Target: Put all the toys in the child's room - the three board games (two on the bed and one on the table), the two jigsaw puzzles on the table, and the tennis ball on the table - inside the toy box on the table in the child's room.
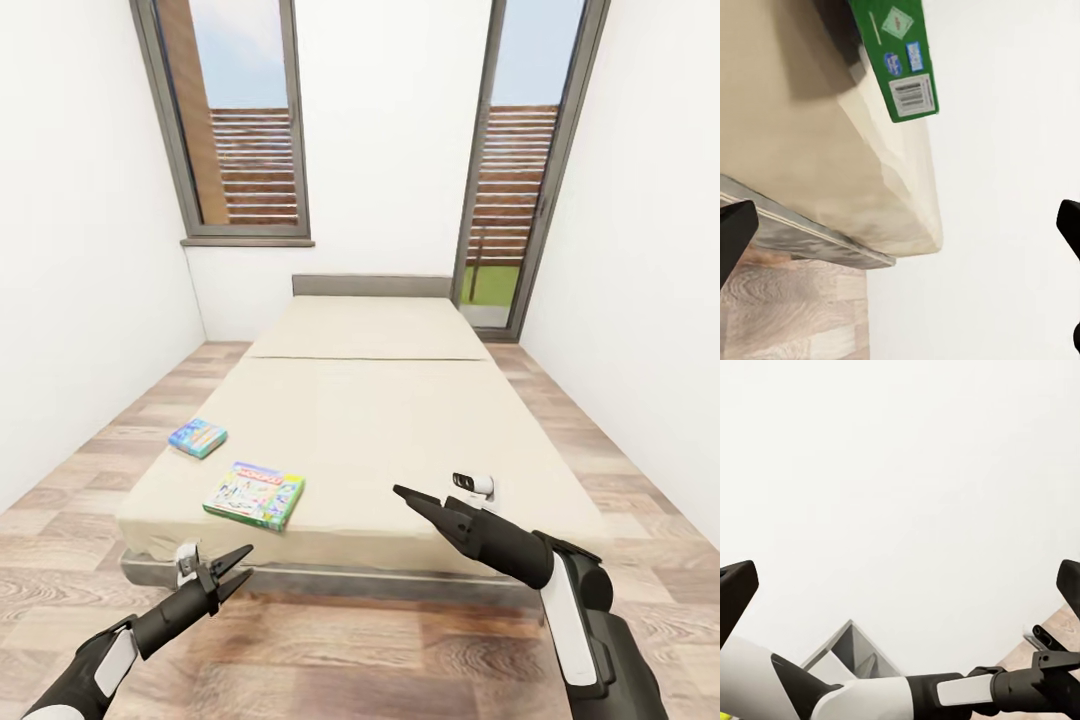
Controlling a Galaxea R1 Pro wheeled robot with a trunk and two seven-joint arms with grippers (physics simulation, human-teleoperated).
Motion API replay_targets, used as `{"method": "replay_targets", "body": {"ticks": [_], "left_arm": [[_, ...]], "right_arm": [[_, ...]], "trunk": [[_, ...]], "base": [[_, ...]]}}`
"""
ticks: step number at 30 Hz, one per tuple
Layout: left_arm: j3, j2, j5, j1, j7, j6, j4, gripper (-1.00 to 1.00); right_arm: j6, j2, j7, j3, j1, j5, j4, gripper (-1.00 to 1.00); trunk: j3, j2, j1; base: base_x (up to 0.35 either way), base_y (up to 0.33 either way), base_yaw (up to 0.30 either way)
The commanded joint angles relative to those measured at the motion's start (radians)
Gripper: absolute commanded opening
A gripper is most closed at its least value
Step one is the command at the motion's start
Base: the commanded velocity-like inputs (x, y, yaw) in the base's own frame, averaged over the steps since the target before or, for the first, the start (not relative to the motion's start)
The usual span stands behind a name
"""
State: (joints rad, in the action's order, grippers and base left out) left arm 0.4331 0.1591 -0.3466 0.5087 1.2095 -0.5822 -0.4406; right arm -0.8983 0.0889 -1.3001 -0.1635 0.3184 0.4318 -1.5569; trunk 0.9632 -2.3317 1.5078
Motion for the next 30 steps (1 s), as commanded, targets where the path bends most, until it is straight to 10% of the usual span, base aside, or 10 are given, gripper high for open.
{"method": "replay_targets", "body": {"ticks": [1,30], "left_arm": [[0.001,0.000,-0.002,0.001,0.002,-0.009,0.000,1.00],[0.001,-0.001,-0.001,0.001,-0.003,-0.007,0.000,1.00]], "right_arm": [[-0.007,0.001,-0.002,-0.001,0.000,0.001,0.000,1.00],[-0.007,0.002,-0.003,-0.001,0.000,0.001,0.000,1.00]], "trunk": [[0.001,0.000,0.000],[0.001,0.000,0.000]], "base": [[0.220,-0.001,0.000],[0.097,0.000,0.000]]}}
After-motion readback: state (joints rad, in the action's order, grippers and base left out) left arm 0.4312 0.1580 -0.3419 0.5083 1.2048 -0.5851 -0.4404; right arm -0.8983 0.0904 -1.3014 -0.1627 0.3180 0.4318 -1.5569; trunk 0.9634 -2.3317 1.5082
